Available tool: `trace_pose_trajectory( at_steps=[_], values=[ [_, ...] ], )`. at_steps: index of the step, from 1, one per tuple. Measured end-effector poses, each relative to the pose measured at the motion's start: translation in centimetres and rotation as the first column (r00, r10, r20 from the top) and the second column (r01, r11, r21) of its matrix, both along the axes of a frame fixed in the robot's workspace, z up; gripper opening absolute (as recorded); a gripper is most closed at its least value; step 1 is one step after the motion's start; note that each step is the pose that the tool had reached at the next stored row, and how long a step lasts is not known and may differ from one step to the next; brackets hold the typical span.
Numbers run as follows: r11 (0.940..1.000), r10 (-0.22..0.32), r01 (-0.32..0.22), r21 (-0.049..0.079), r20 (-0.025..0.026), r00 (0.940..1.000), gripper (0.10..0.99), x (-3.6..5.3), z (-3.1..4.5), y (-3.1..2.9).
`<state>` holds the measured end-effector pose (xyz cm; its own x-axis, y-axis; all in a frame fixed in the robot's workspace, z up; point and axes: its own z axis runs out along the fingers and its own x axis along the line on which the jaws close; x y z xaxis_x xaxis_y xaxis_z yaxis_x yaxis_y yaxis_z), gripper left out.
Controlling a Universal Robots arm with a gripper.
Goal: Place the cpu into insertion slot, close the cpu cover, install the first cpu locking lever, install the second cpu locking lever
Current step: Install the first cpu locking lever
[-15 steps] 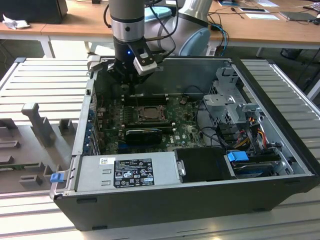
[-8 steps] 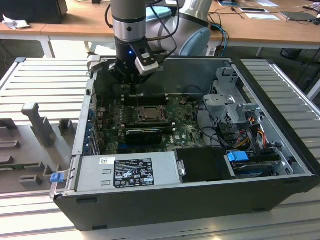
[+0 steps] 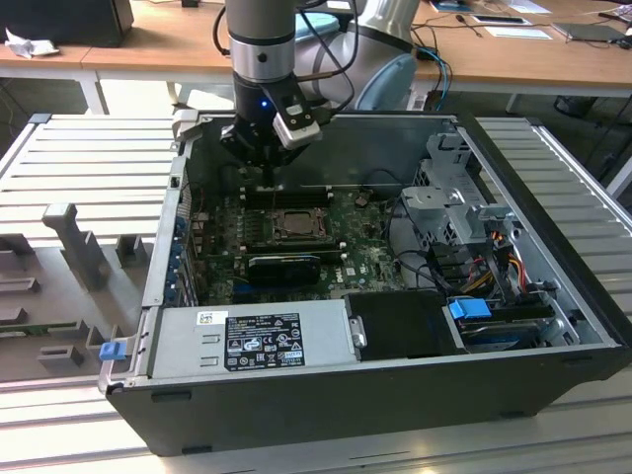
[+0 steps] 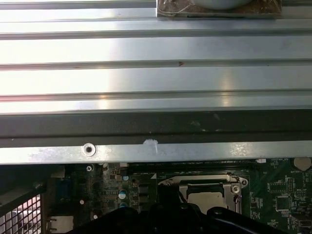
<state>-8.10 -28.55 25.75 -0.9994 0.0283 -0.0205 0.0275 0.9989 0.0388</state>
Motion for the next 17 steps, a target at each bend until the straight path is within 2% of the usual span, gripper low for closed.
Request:
trace_pose_trajectory(
  at_steps=[17],
  values=[
    [1.0000, 0.000, 0.000, 0.000, 0.0000, 1.0000, 0.106, 1.14, -0.01, 0.00]
  ],
)
